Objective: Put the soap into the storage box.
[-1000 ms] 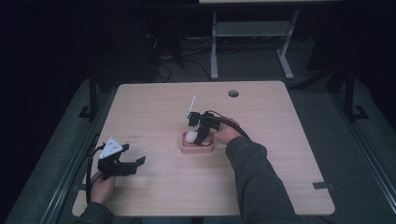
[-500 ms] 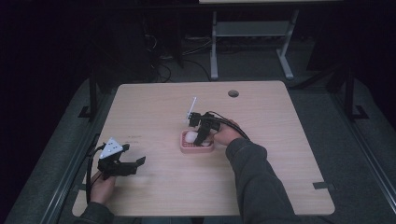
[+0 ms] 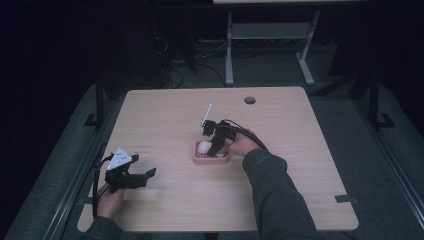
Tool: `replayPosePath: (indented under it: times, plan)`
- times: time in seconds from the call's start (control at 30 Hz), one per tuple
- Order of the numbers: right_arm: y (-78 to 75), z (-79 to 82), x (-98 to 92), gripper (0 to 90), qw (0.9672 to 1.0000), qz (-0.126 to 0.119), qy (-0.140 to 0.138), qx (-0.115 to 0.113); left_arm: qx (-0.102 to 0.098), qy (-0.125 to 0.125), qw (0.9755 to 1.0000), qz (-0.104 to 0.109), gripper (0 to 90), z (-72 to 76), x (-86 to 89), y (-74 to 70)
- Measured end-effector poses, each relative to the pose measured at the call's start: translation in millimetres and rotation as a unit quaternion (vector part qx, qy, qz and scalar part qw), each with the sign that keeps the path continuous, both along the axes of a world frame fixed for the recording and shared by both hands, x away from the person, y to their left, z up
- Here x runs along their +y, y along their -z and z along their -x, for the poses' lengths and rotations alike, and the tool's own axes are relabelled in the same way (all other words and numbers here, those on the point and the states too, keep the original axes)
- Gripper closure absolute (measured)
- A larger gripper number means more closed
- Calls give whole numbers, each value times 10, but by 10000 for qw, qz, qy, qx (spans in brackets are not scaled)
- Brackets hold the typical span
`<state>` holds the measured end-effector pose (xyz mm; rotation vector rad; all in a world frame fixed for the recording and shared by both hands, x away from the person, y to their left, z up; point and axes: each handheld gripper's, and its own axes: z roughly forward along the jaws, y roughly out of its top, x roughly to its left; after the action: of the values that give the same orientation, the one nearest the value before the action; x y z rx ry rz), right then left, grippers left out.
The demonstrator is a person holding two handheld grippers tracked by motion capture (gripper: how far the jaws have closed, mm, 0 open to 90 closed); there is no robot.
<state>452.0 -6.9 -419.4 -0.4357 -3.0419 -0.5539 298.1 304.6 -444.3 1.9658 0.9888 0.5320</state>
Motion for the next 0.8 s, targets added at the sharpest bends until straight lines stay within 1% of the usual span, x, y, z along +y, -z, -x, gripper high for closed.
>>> replayPosePath:
  times: [0.03, 0.07, 0.13, 0.2, 0.3, 0.43, 0.5, 0.53, 0.63, 0.67, 0.8]
  plan:
    - [-13, 1, -9, 435, 10000, -33, 0, 1, 0, 0, 10000, 0, 139, 0, 0, 0]
    - [-28, 6, -17, 431, 10000, -66, 2, 15, 8, 12, 10000, -45, 139, -1, 4, -2]
    - [-53, 15, -33, 413, 10000, -89, 18, -31, 33, 20, 10000, -77, 139, 0, 5, -5]
    - [-78, 21, -56, 401, 9998, -160, 72, -31, 17, 1, 10000, -8, 139, 1, -5, 1]
    - [-107, 27, -96, 394, 9995, -285, 144, -25, 26, 12, 10000, -47, 139, 1, -1, -3]
    - [-128, 34, -130, 384, 9993, -313, 185, -13, 30, 10, 10000, -54, 139, 0, 3, -3]
    - [-150, 42, -150, 378, 9992, -348, 209, -47, 13, 11, 10000, -48, 139, -1, 4, 0]
    - [-176, 54, -166, 366, 9990, -358, 244, -105, 8, 10, 10000, -30, 139, -1, 3, 0]
    - [-199, 64, -182, 363, 9988, -378, 255, -150, 6, -5, 10000, -18, 139, 3, 0, -1]
    - [-228, 79, -202, 355, 9986, -408, 285, -202, 17, 2, 10000, -28, 139, 2, 2, -1]
    - [-257, 103, -237, 344, 9983, -422, 314, -240, 27, 2, 10000, -42, 139, 2, 1, -1]
